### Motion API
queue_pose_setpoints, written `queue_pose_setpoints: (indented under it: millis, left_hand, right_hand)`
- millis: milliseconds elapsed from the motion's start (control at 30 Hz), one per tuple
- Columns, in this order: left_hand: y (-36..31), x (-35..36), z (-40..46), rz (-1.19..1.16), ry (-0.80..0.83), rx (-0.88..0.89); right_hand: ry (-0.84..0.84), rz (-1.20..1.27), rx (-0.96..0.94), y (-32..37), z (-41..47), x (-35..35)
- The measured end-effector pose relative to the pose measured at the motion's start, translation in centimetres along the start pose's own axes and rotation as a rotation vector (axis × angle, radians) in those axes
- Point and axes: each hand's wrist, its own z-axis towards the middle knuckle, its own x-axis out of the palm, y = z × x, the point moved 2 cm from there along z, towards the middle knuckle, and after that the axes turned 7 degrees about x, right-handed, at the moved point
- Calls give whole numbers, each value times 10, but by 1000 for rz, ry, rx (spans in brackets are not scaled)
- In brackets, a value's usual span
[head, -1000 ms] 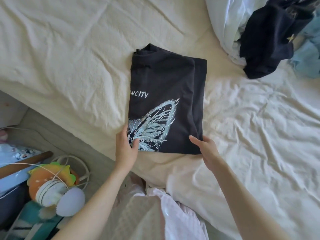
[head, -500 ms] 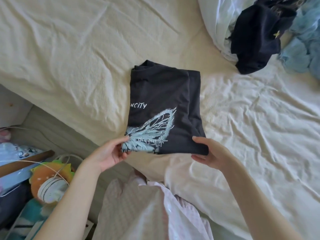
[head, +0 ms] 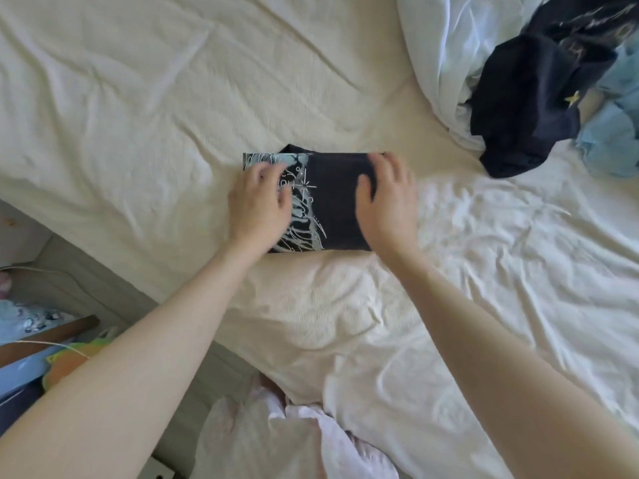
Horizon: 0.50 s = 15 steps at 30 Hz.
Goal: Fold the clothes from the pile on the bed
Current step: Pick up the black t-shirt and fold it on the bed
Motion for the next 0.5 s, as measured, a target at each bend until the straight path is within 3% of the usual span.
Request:
queue_pose_setpoints:
  millis: [100,367,500]
  left_hand:
    - [3,31,3,274,105,222]
    - [29,85,19,423,334,137]
    - [20,72,22,334,395,132]
  right_hand:
    - [118,-315,-208,-19,-3,36]
    - [204,-438,-145,-60,5,77]
    - [320,-434,-154,-50,7,61]
